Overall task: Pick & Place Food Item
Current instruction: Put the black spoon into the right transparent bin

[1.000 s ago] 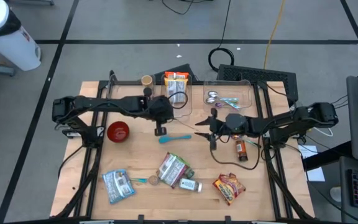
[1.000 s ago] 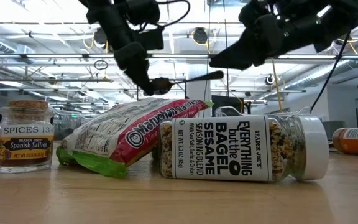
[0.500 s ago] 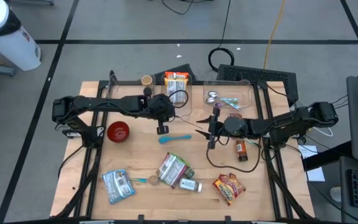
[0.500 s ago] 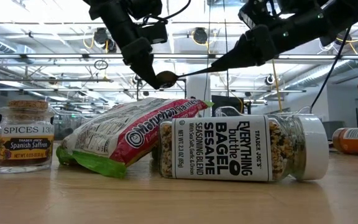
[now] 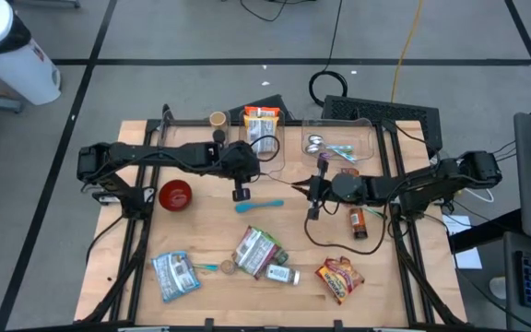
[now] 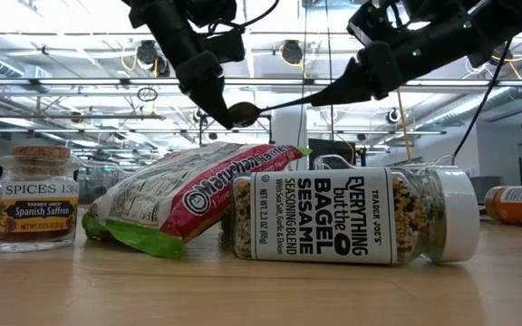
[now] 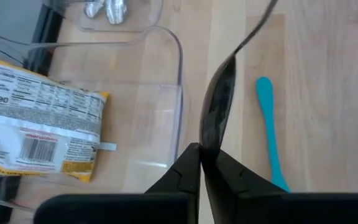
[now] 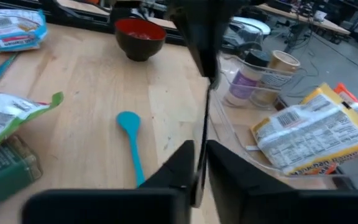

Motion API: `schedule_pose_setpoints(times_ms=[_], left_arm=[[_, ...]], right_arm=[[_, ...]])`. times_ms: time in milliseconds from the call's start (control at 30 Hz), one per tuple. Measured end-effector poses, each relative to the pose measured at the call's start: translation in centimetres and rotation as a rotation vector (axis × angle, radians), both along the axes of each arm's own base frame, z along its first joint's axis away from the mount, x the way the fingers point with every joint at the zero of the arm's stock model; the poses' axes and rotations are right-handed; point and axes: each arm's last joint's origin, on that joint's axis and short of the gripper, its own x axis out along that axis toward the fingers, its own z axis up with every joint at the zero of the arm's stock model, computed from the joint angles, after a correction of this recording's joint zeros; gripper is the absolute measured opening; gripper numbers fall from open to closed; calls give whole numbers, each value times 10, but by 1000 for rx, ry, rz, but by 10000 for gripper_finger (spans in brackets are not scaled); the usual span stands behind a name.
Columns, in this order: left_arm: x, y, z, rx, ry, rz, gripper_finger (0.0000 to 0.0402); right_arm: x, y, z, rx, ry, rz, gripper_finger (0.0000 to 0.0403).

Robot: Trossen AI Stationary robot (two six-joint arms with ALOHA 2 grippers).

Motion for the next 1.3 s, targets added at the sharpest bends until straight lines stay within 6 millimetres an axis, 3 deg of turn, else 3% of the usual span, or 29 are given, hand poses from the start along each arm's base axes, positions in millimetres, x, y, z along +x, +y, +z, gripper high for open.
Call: schedule_pose_setpoints(times_ms=[233, 933, 1300], left_arm=[[0, 0, 0, -3, 0, 1, 14], [6, 1, 6, 89, -62, -85, 191], [-4, 3, 47, 209, -263, -70, 227]], right_arm=[[0, 0, 0, 4, -2, -9, 6], [0, -9, -2, 4, 16, -23, 1], [-5, -27, -3, -15, 67, -89, 0]])
